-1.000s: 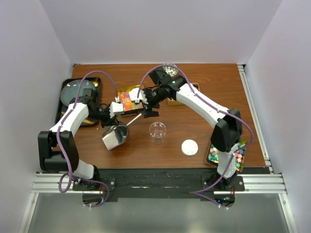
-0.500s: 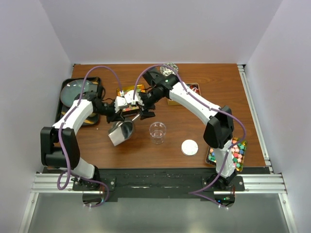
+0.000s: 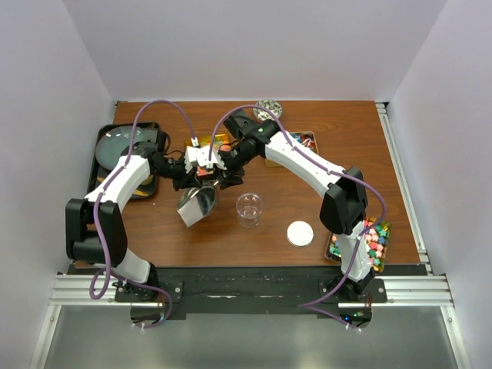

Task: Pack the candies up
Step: Pick up the spatula from the center of the board.

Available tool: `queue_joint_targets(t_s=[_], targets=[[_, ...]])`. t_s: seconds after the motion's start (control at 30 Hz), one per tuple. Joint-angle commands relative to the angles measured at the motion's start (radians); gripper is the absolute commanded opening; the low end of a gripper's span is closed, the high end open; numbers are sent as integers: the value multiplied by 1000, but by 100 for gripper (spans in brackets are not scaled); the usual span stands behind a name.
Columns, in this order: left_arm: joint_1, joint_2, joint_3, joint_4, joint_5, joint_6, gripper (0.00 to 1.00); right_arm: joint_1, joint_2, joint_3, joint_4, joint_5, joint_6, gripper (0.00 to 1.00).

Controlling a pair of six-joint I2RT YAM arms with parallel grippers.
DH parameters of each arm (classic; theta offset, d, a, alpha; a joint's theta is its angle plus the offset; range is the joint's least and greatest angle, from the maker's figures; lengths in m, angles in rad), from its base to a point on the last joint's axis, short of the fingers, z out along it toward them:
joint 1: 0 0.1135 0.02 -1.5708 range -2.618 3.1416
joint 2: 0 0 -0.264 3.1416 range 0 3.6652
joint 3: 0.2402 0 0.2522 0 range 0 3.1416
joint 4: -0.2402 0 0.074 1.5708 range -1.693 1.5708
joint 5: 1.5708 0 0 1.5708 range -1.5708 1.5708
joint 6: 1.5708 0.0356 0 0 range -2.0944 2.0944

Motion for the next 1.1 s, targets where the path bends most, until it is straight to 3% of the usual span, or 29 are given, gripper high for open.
queue_joint_targets(t_s=[0.0, 0.2, 0.33, 0.47, 0.53, 0.6, 0.63, 0.7, 0.77, 0.83, 0.9, 1.07], targets=[[-2, 10, 69, 33, 68, -56, 0, 7, -4, -9, -13, -17, -25, 53], [-2, 36, 109, -2, 69, -41, 0, 7, -6, -14, -23, -5, -36, 45], [-2, 42, 129, -13, 71, -38, 0, 10, -4, -21, -26, 10, -45, 32], [-2, 44, 148, -14, 75, -50, 0, 17, -4, -41, -17, 36, -42, 28], [-2, 44, 161, -13, 75, -56, 0, 17, -4, -55, -7, 55, -33, 20], [-2, 45, 172, -14, 75, -66, 0, 17, -4, -61, 7, 69, -11, 0], [-2, 47, 180, -8, 69, -75, 0, 19, -7, -63, 13, 81, 4, 0], [1, 44, 189, 51, 39, -160, 15, 11, -13, -67, 32, 85, 56, 0], [4, 31, 191, 139, 3, -313, 54, -7, -36, -83, 50, 102, 104, 0], [8, -5, 168, 320, -61, -430, 73, -54, -64, -107, 123, 89, 168, 0], [10, -27, 152, 477, -159, -568, 76, -96, -95, -136, 165, 76, 275, 0], [12, 8, 161, 621, -342, -782, 79, -228, -138, -167, 223, 75, 418, 0]])
